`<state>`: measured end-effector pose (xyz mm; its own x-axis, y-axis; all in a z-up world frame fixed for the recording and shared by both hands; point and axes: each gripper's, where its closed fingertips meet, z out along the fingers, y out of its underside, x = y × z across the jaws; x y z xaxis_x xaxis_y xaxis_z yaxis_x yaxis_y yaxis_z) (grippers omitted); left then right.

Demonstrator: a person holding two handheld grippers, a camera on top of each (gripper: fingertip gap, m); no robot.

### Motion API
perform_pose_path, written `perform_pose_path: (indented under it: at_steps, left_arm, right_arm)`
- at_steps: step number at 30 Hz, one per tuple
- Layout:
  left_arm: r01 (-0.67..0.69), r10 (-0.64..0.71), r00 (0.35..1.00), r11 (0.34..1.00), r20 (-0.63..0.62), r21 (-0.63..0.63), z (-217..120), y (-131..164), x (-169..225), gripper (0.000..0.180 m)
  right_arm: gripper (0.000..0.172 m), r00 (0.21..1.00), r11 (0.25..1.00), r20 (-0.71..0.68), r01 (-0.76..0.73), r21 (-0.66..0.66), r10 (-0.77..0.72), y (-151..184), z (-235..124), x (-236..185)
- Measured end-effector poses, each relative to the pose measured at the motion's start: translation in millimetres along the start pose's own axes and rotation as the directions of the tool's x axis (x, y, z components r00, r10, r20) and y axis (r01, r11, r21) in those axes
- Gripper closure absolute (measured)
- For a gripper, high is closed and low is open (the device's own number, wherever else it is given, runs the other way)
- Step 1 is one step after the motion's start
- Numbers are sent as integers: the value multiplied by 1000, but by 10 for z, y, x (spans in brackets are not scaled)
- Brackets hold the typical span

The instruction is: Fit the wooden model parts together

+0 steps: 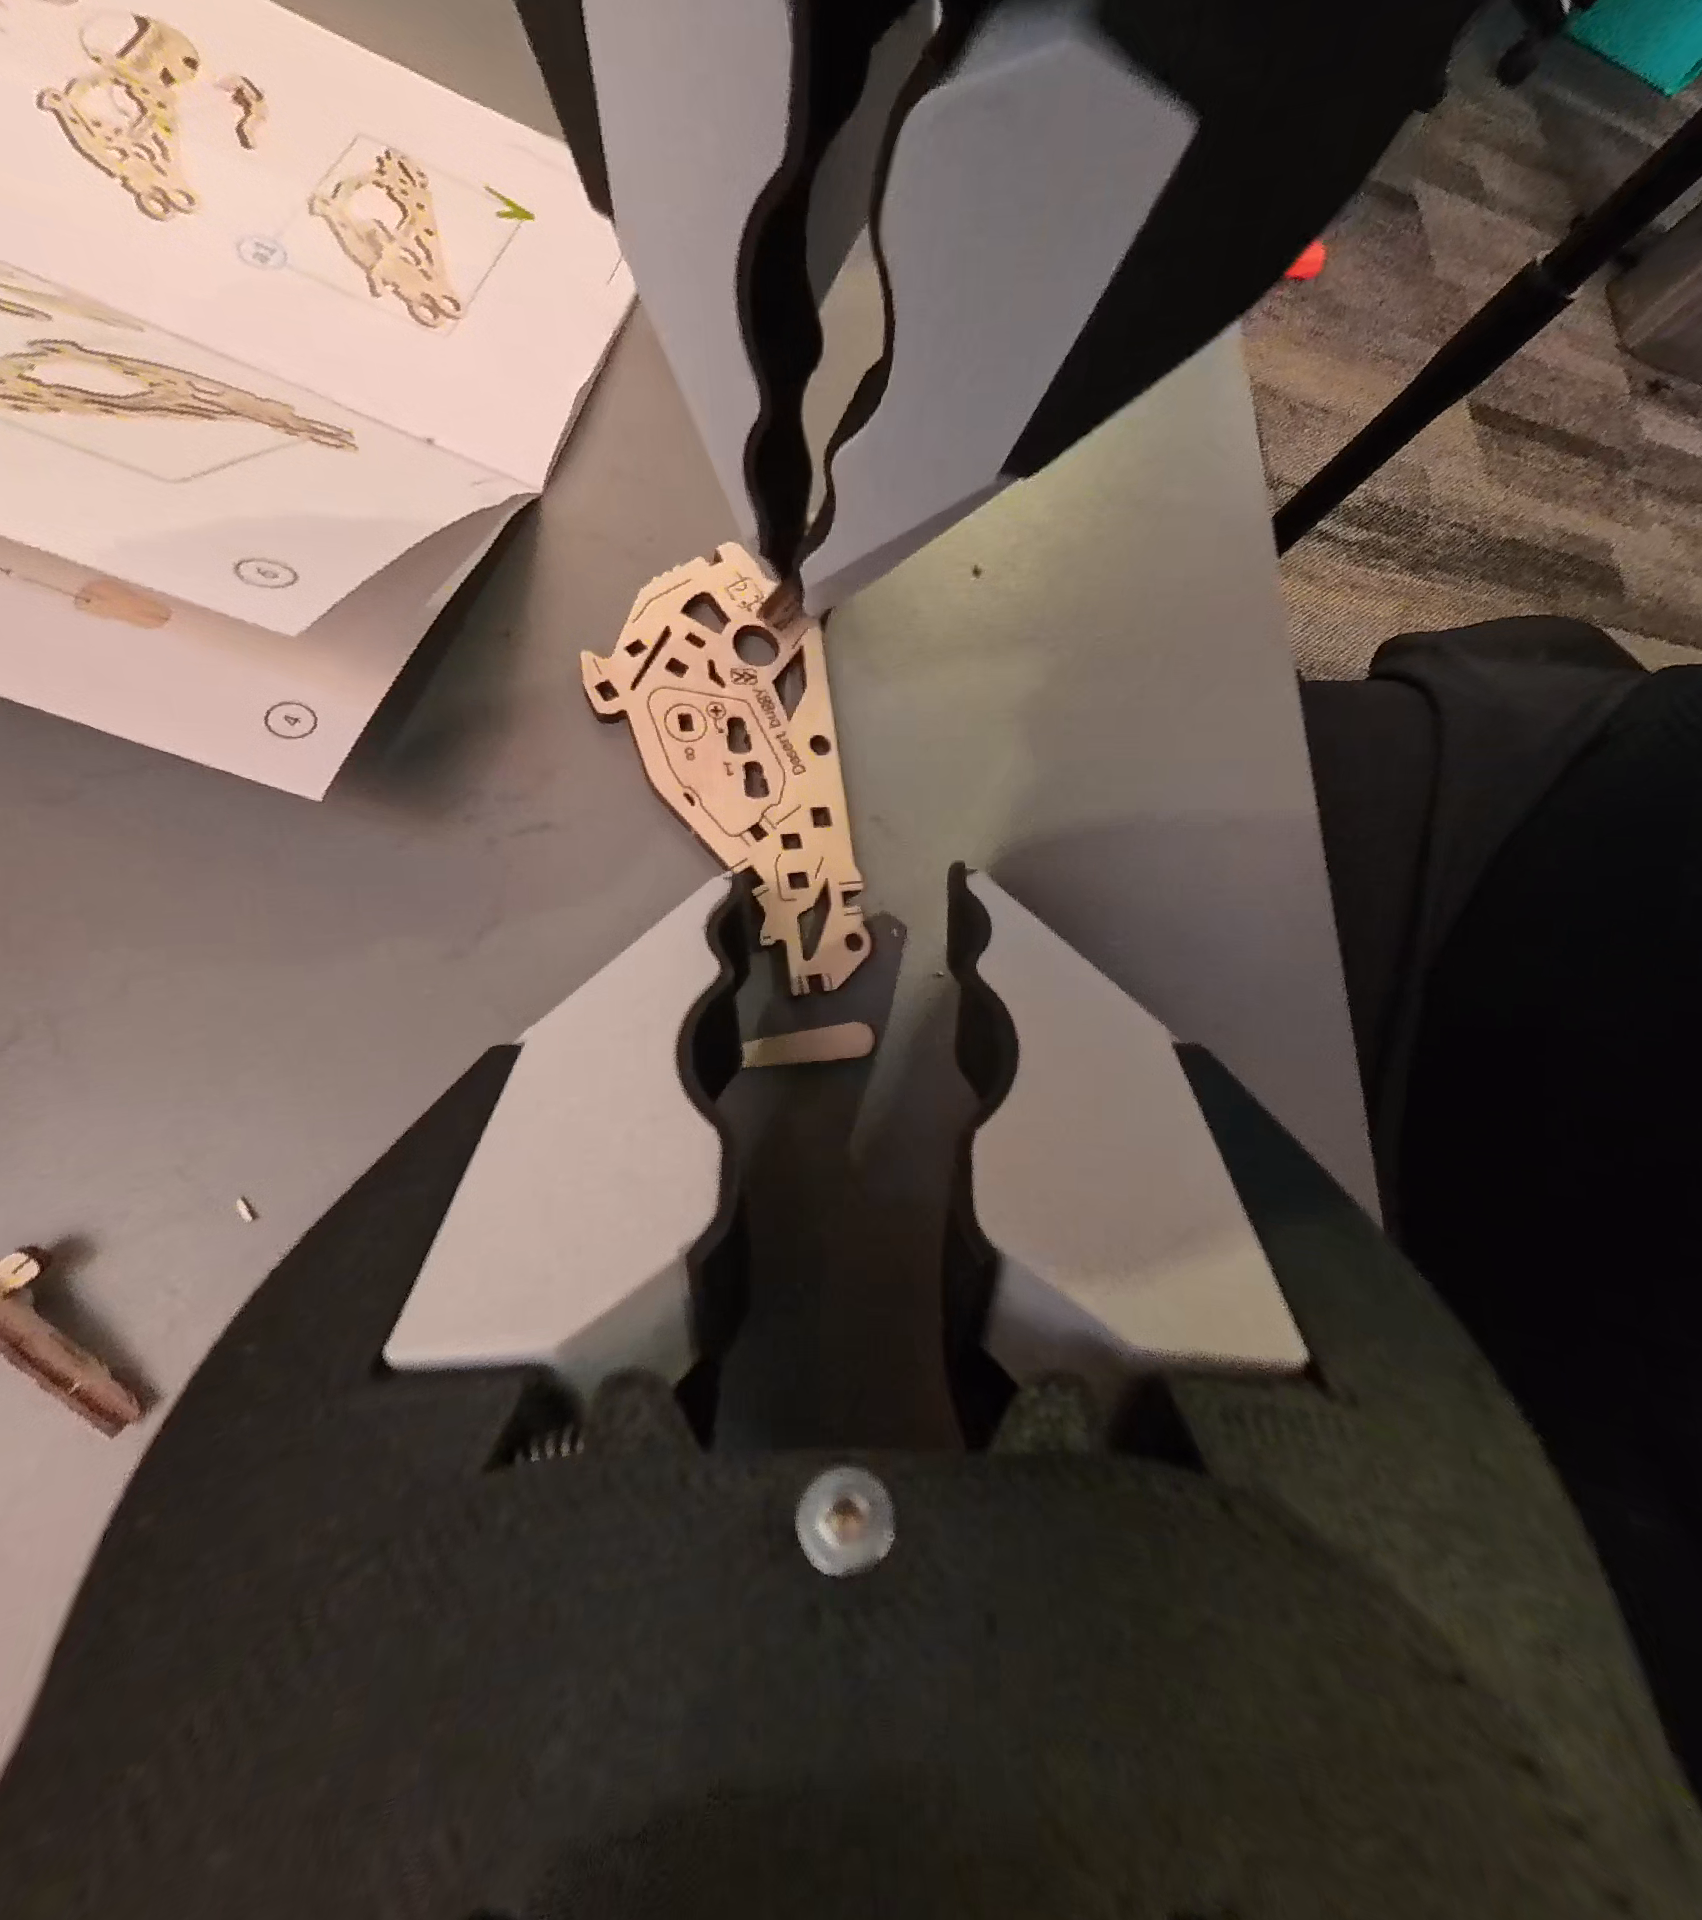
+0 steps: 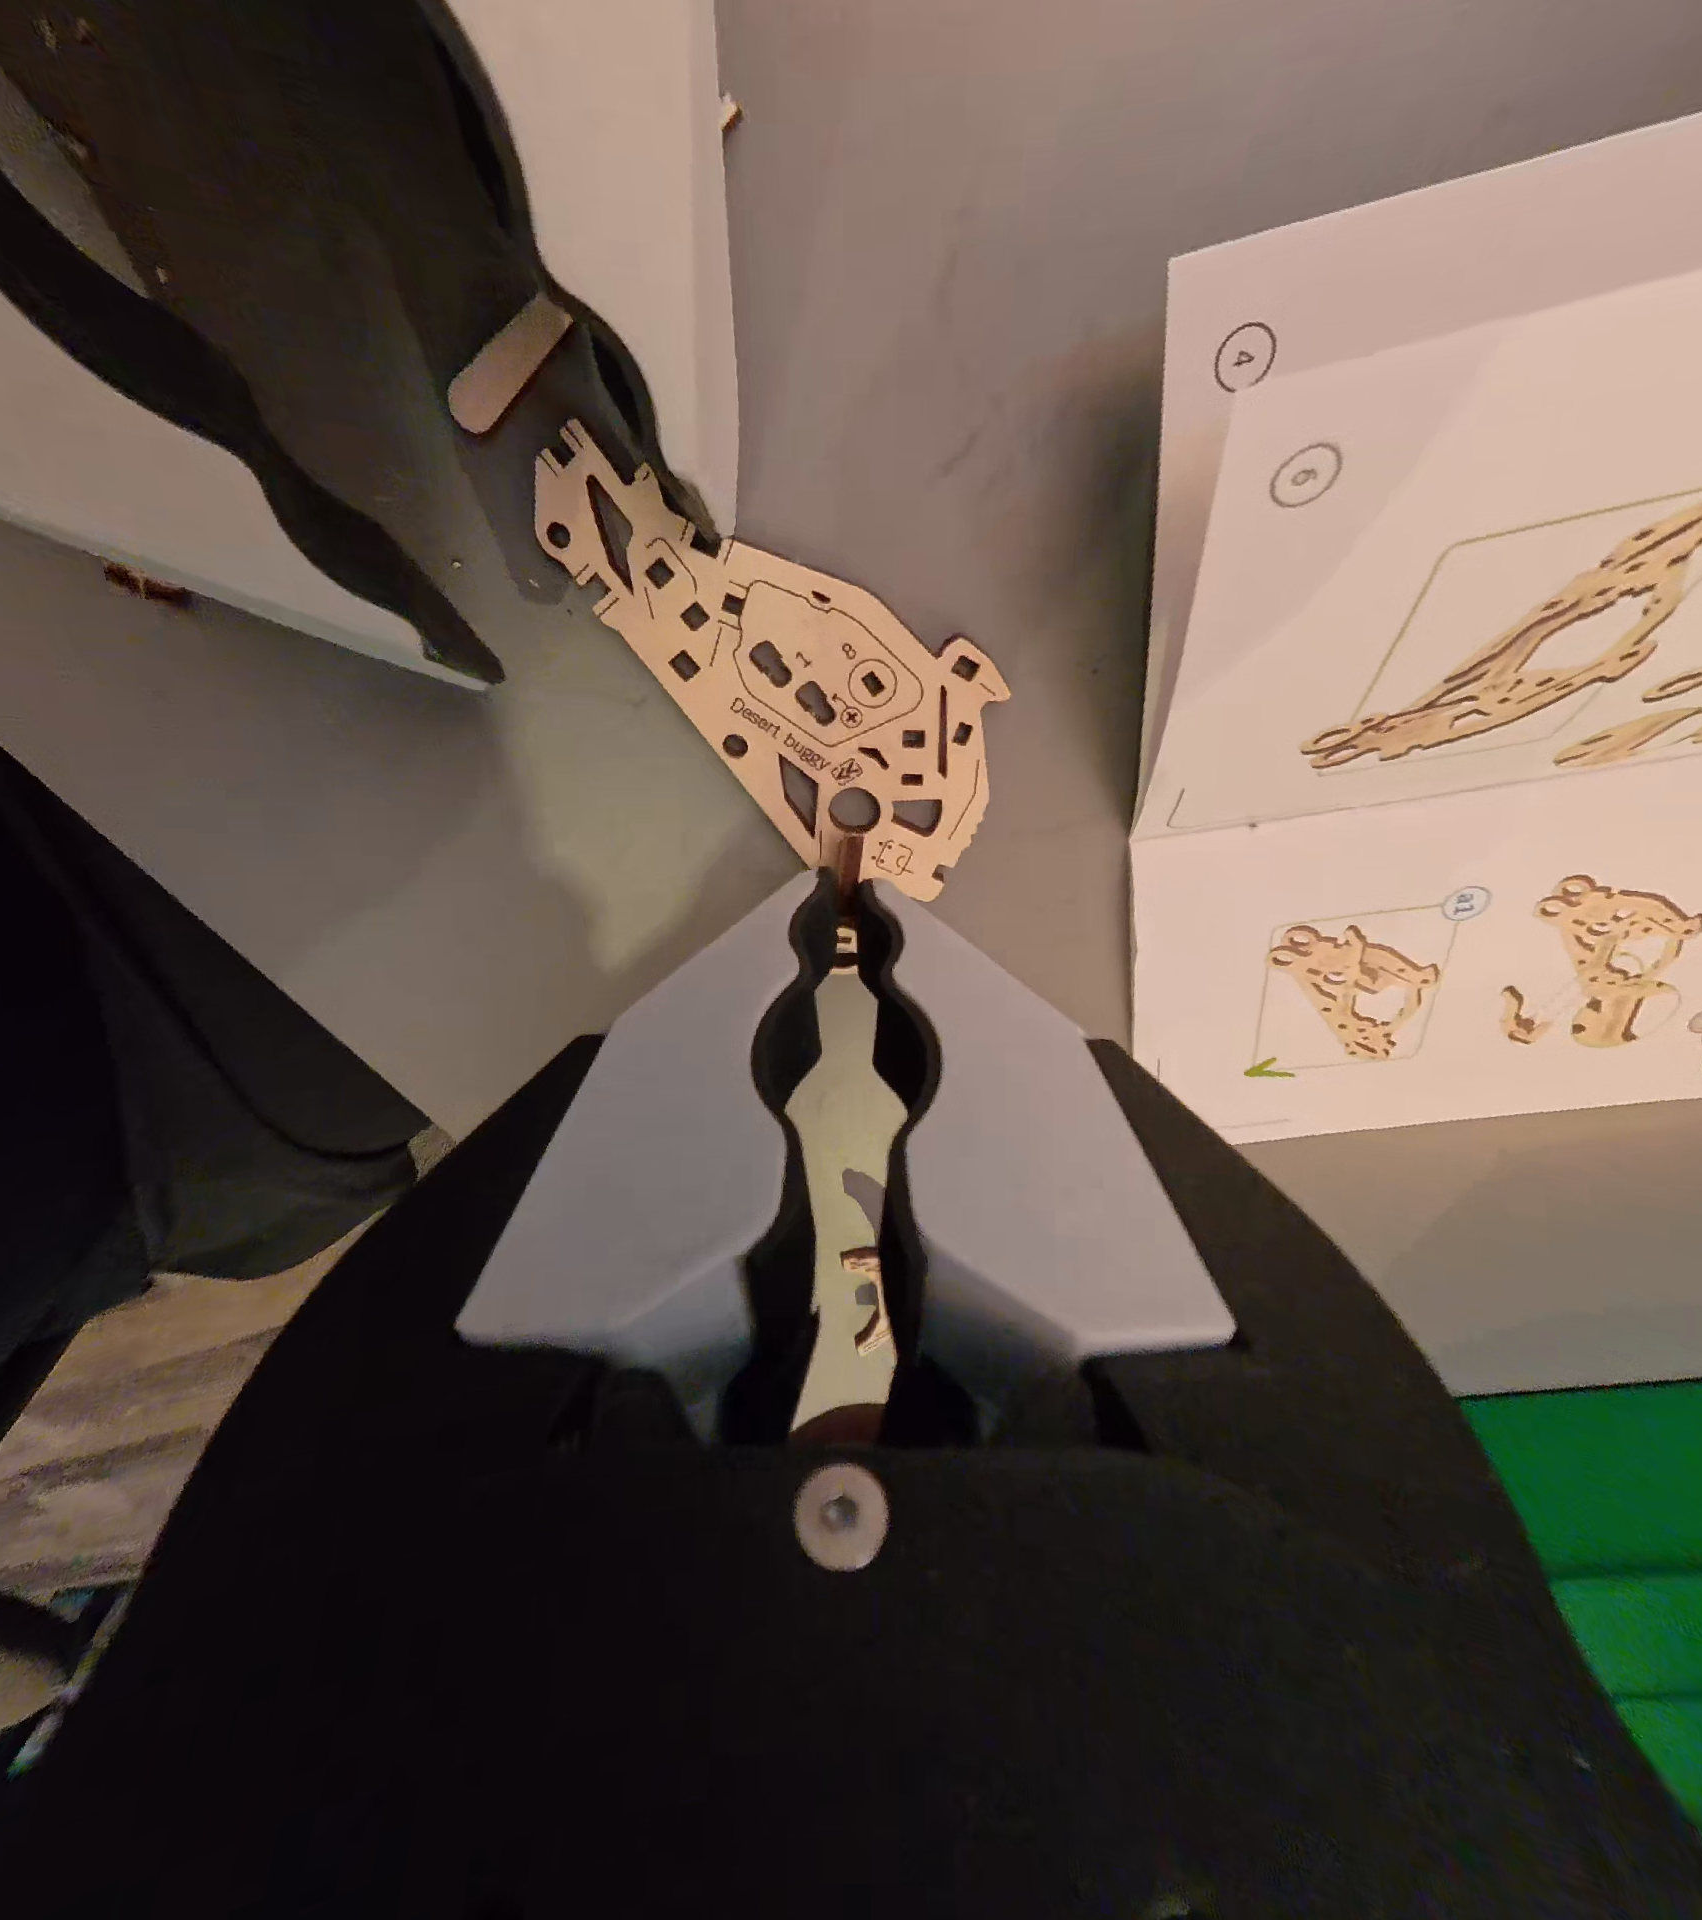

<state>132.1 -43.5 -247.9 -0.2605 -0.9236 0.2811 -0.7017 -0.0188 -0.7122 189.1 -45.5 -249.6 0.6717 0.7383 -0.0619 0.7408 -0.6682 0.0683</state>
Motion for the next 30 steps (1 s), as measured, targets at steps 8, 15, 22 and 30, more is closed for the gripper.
perform_pose_path:
  at_steps: [8, 15, 22, 30]
  left_arm:
    - [-36, 36, 999, 999, -28, -16, -4, 26, 80, 132]
    - [-73, 72, 996, 997, -45, -35, -21, 64, 142, 123]
    - [-110, 108, 993, 993, -36, -50, -17, 78, 155, 120]
    - [-123, 122, 992, 991, -29, -50, -10, 77, 147, 122]
  right_arm:
    - [172, 998, 998, 63, -7, -61, 11, -4, 5, 0]
    - [171, 996, 993, 92, 14, -114, -3, -22, 9, 1]
    - [172, 993, 984, 116, 33, -174, -12, -29, 25, -2]
    - [172, 990, 970, 135, 62, -234, -31, -38, 45, -4]
